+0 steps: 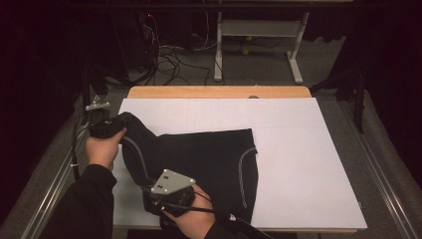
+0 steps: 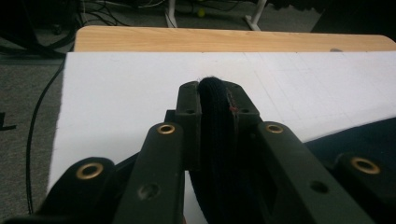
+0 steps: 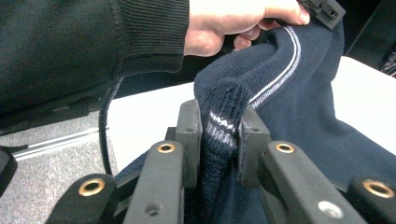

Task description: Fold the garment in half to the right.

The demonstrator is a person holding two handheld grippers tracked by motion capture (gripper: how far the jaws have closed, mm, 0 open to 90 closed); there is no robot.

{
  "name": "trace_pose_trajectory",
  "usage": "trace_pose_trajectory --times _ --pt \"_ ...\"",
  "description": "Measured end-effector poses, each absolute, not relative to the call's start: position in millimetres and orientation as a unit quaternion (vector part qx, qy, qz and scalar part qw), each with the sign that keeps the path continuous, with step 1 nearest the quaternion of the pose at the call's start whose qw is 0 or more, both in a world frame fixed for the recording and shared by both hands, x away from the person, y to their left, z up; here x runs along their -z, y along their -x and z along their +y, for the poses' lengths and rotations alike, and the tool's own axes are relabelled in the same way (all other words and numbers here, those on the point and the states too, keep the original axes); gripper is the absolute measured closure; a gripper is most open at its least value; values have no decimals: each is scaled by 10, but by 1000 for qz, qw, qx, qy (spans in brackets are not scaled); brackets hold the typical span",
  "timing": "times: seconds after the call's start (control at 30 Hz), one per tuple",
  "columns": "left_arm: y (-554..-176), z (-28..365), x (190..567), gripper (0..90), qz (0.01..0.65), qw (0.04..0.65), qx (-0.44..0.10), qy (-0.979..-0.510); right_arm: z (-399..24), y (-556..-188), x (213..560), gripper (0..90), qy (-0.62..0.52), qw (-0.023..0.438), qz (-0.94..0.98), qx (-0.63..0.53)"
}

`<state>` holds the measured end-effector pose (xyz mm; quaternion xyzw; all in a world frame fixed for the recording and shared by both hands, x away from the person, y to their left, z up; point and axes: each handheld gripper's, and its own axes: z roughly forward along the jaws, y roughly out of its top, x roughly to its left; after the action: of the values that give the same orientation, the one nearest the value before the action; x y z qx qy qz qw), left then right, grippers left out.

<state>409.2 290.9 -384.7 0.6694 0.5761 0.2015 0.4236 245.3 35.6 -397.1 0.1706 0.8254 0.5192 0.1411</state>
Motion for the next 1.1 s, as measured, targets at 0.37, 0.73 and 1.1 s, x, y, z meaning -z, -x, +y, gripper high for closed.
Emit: trace_pose_trajectory --times 0.37,0.73,1.1 --pt "-4257 2200 3835 747 546 413 -196 -702 -257 -2455 4087 754 -209 165 806 -529" --pt "-4257 1703 3795 745 522 421 -199 -715 -773 -2377 4160 754 -228 189 805 -514" --pt "-4321 1257 3747 738 493 424 -194 -734 -1044 -2303 4287 754 -245 193 805 -505"
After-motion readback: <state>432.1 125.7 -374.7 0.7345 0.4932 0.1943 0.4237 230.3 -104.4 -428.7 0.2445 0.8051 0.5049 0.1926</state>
